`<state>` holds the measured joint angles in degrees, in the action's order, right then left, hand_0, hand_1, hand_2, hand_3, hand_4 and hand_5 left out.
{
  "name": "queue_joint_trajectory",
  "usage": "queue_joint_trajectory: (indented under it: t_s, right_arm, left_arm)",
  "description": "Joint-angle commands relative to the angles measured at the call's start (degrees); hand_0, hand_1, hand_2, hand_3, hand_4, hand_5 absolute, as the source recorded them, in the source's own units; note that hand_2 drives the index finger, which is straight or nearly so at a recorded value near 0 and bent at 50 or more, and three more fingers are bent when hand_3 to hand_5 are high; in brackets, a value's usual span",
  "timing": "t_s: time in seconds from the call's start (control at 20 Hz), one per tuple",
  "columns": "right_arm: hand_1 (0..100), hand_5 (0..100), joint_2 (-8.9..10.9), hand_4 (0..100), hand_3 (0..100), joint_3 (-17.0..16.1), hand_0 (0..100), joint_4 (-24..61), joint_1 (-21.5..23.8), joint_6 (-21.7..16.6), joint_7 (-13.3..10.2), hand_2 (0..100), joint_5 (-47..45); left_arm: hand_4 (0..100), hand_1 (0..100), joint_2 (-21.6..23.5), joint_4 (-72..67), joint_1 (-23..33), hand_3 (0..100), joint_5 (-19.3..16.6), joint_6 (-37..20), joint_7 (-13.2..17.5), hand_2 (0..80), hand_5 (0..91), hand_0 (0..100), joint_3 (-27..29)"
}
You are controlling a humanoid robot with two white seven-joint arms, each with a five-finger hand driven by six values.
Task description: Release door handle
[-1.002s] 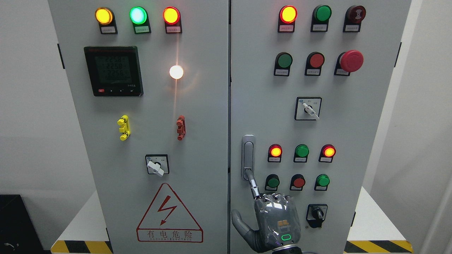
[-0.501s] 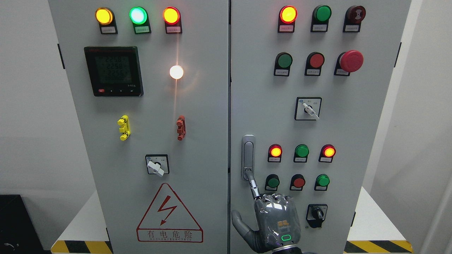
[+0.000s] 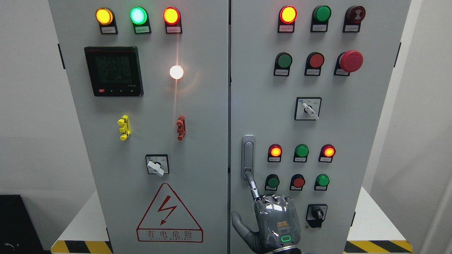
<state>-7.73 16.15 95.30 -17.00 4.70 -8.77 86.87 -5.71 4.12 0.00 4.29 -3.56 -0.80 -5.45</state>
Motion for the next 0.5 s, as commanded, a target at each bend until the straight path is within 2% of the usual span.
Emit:
queue_joint_trajectory:
  t_s: [0.0,0.45]
  right_arm:
    - [24,100,0.0,100,100,-0.07,36,-0.47,0.04,0.05,0.15,12,-0.03]
    - [24,100,0.0,100,100,0.02,36,-0.46,0.22,0.05,0.15,12,-0.03]
  left_arm:
    - [0,56,0.0,-0.08,0.97,0,0.02,-0.05,0.01,0.0,0.0,12,0.0]
    - [0,56,0.0,0.01,0.97,0,0.02,-0.05,0.01,0.0,0.0,12,0.0]
